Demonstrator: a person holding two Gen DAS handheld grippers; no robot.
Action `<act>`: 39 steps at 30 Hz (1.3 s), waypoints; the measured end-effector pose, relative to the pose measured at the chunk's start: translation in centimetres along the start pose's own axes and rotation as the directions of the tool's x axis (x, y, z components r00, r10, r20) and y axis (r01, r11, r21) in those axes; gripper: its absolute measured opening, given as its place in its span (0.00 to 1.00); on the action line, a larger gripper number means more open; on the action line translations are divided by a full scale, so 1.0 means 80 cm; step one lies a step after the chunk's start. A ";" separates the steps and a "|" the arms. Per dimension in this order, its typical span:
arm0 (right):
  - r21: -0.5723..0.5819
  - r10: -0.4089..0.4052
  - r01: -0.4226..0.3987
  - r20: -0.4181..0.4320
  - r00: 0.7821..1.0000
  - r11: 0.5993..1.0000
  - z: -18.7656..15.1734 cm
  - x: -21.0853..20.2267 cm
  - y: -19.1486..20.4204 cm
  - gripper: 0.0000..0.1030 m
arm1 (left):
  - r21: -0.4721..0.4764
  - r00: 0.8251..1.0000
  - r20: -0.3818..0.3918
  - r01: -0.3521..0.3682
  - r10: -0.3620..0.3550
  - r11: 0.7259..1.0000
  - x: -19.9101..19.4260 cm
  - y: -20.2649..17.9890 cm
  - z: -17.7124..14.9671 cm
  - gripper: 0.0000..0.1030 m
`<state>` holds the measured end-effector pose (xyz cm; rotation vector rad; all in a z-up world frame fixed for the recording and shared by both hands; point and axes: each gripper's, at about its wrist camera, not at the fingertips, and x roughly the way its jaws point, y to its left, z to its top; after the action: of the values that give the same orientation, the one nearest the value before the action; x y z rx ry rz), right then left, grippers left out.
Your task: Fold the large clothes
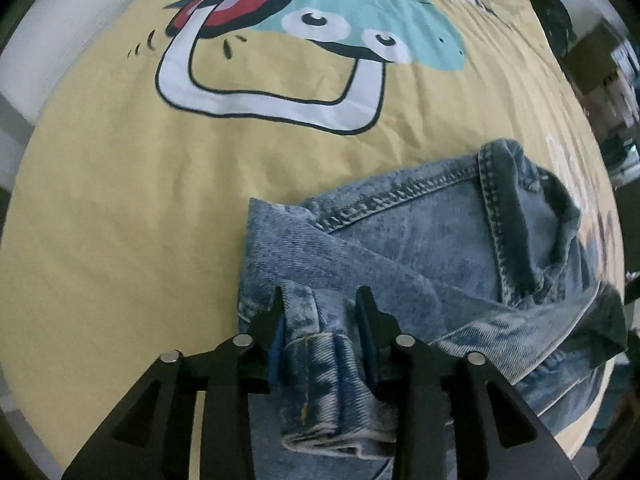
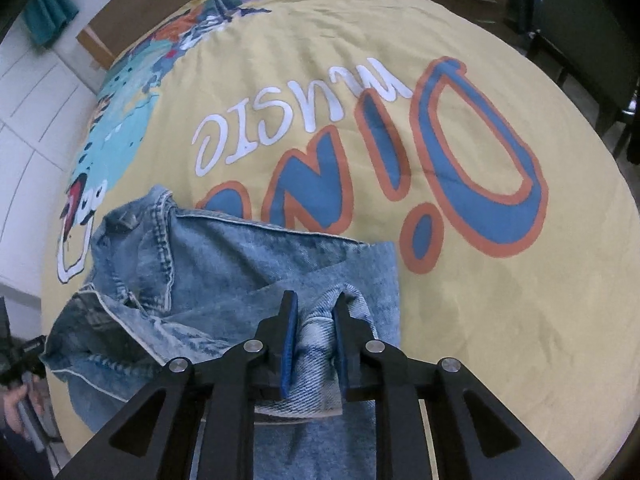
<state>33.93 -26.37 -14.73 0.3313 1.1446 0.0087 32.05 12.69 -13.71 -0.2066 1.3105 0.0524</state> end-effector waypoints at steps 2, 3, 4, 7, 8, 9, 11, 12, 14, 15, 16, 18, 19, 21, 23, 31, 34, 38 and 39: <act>-0.028 -0.025 0.026 0.011 1.000 0.999 -0.006 -0.002 0.006 0.26 | -0.002 1.000 0.014 0.024 -0.024 1.000 -0.009 -0.003 0.001 0.55; -0.040 -0.033 0.034 0.016 0.999 0.999 -0.009 -0.004 0.010 0.30 | -0.015 0.999 0.025 0.039 -0.039 0.999 -0.013 -0.002 0.001 0.62; -0.043 -0.032 0.033 0.020 0.999 0.999 -0.012 -0.007 0.012 0.35 | -0.020 0.998 0.046 0.044 -0.044 0.999 -0.020 -0.003 0.002 0.75; -0.048 -0.038 0.041 0.058 0.998 0.998 -0.011 -0.021 0.018 0.76 | 0.010 0.996 0.085 0.035 -0.036 0.999 -0.038 -0.019 0.005 0.84; -0.052 -0.033 0.037 0.069 0.997 0.998 -0.012 -0.028 0.020 0.79 | 0.024 0.995 0.094 0.031 -0.034 0.999 -0.044 -0.025 0.005 0.87; -0.056 -0.022 0.026 0.069 0.997 0.998 -0.011 -0.034 0.024 0.79 | 0.038 0.994 0.103 0.029 -0.033 0.999 -0.049 -0.030 0.006 0.89; -0.079 -0.006 0.011 0.066 0.998 0.997 -0.012 -0.049 0.032 0.81 | 0.076 0.991 0.130 0.009 -0.019 0.997 -0.062 -0.045 0.004 0.93; -0.095 -0.018 0.025 0.074 0.997 0.995 -0.013 -0.057 0.037 0.83 | 0.095 0.990 0.142 0.002 -0.016 0.996 -0.067 -0.051 0.003 0.93; -0.130 -0.035 0.048 0.095 0.995 0.990 -0.018 -0.069 0.046 0.86 | 0.124 0.985 0.171 0.000 -0.021 0.992 -0.080 -0.062 0.000 0.97; -0.157 -0.040 0.056 0.101 0.994 0.986 -0.021 -0.074 0.052 0.88 | 0.137 0.984 0.177 0.006 -0.030 0.991 -0.086 -0.068 -0.003 0.99; -0.174 -0.041 0.058 0.102 0.994 0.983 -0.024 -0.076 0.057 0.88 | 0.155 0.983 0.179 0.008 -0.036 0.988 -0.089 -0.073 -0.006 0.99; -0.214 -0.034 0.053 0.094 0.995 0.975 -0.035 -0.077 0.068 0.89 | 0.206 0.983 0.182 -0.015 -0.024 0.979 -0.094 -0.087 -0.017 0.99; -0.232 -0.029 0.048 0.085 0.996 0.972 -0.040 -0.075 0.073 0.89 | 0.224 0.983 0.185 -0.026 -0.017 0.974 -0.092 -0.092 -0.020 0.99; -0.260 -0.027 0.042 0.058 0.998 0.965 -0.050 -0.064 0.080 0.89 | 0.250 0.982 0.188 -0.051 0.003 0.967 -0.087 -0.102 -0.031 0.99; -0.278 -0.038 0.044 0.029 0.999 0.960 -0.061 -0.050 0.086 0.89 | 0.275 0.985 0.170 -0.061 0.013 0.960 -0.071 -0.112 -0.042 0.99; -0.298 -0.051 0.024 -0.083 0.995 0.954 -0.097 0.012 0.101 0.89 | 0.265 0.999 0.034 -0.040 0.032 0.963 0.020 -0.138 -0.072 0.99; -0.303 -0.066 0.032 -0.105 0.992 0.953 -0.102 0.031 0.104 0.89 | 0.241 1.000 -0.001 -0.026 0.027 0.970 0.043 -0.136 -0.072 0.98; -0.326 -0.083 0.050 -0.088 0.993 0.944 -0.105 0.045 0.110 0.89 | 0.240 0.999 0.005 -0.035 0.035 0.970 0.060 -0.136 -0.071 0.90; -0.330 -0.085 0.052 -0.087 0.993 0.943 -0.105 0.047 0.112 0.87 | 0.251 1.000 0.007 -0.031 0.031 0.968 0.062 -0.138 -0.071 0.85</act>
<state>29.42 -15.09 -18.82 -0.0056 1.2306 0.1548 29.65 0.43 -18.51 0.0300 1.3038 -0.0866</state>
